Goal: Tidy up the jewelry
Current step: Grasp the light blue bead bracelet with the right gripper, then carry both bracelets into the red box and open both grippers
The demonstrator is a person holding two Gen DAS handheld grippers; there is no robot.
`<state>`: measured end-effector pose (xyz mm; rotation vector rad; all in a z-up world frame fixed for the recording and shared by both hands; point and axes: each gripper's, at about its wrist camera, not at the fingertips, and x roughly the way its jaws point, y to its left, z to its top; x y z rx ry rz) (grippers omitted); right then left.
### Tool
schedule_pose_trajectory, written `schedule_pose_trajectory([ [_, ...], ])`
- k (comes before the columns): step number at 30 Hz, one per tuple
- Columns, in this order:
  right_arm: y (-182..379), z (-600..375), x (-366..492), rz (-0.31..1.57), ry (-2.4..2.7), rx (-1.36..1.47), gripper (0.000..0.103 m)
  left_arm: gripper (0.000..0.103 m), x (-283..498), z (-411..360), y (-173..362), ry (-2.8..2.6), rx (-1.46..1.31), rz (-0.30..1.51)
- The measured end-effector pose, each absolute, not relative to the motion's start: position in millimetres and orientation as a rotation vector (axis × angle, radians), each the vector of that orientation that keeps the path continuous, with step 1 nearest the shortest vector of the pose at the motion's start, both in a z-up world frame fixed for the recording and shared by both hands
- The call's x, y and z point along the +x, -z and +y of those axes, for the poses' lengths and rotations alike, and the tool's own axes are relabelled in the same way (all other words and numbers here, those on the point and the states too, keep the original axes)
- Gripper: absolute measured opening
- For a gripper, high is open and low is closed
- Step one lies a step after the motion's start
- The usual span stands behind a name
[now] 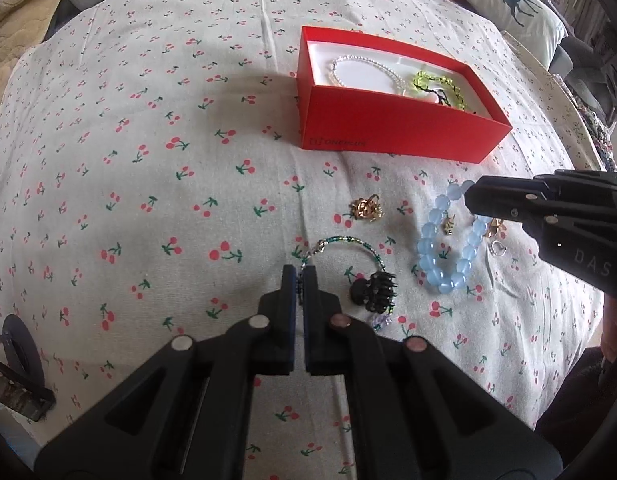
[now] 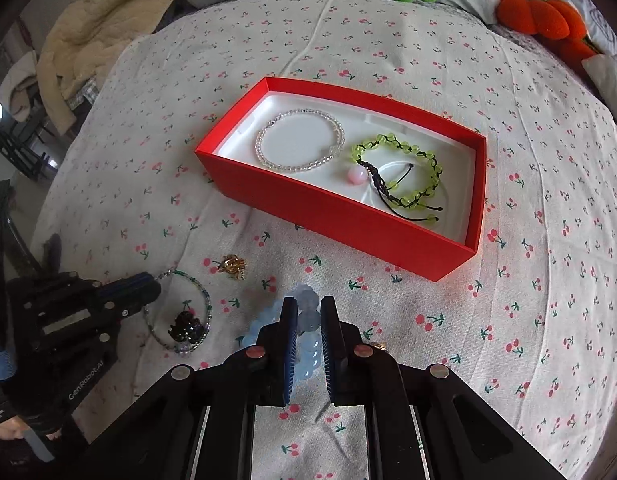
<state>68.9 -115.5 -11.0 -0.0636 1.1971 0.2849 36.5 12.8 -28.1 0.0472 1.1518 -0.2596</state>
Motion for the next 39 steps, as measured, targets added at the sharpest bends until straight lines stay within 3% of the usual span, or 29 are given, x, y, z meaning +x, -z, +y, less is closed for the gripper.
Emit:
schedule_pose_trajectory([
  [15,-47.7,-144.6,40.7,1.059,-0.325,0.031,0.012,0.004,33.8,2.6,-19.4,0.326,-0.017,1.043],
  [39,-87.2,-181.5,60.0,0.941,-0.273,0.167,0.012,0.004,65.7,-8.6,-75.1,0.378,-0.19,0.908],
])
